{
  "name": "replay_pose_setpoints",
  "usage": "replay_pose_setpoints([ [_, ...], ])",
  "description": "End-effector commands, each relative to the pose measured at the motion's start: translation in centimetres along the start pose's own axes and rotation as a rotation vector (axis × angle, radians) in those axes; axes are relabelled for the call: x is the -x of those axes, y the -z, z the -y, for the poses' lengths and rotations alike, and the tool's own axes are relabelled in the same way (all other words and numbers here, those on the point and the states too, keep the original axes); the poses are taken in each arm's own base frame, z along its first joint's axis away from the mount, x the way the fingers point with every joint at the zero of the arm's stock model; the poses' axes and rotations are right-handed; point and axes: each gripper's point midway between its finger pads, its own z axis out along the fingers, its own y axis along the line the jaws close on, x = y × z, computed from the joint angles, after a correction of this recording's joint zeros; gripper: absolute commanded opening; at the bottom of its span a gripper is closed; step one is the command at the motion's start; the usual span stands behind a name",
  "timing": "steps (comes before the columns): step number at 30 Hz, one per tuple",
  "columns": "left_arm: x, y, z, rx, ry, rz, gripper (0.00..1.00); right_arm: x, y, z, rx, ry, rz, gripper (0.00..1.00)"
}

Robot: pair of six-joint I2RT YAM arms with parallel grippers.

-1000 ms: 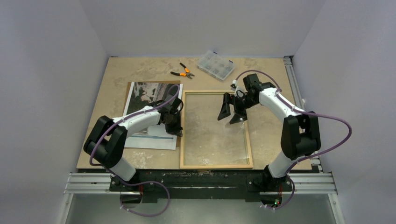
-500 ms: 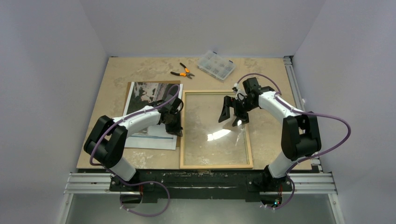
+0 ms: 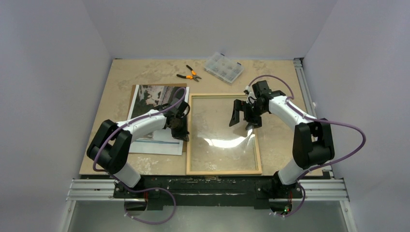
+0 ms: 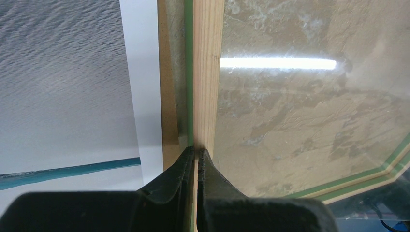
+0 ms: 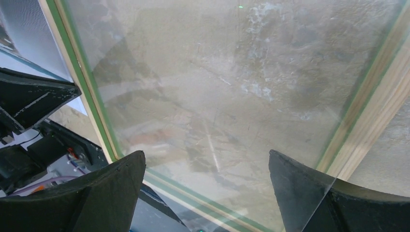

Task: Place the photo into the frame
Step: Place the photo frame item in the photo frame.

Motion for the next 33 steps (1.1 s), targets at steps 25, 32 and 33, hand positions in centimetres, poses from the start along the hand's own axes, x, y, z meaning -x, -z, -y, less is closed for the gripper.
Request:
replay_pose_setpoints([
  [25,-1.7,-2.6,-4.5,0.199,-0.045,-0.024,0.00,0.3,0.5,1.9,-0.248,0.030,0.060,0.98],
  [32,-1.5,-2.4,-4.8,0.217,-0.040,-0.003,0.00,0.0,0.5,3.2,-0.309,0.016,0.056,0.98],
  [33,-1.5,-2.3,-4.8,0.217,-0.041,-0.003,0.00,0.0,0.4,3.2,-0.312,0.015,0.052,0.98],
])
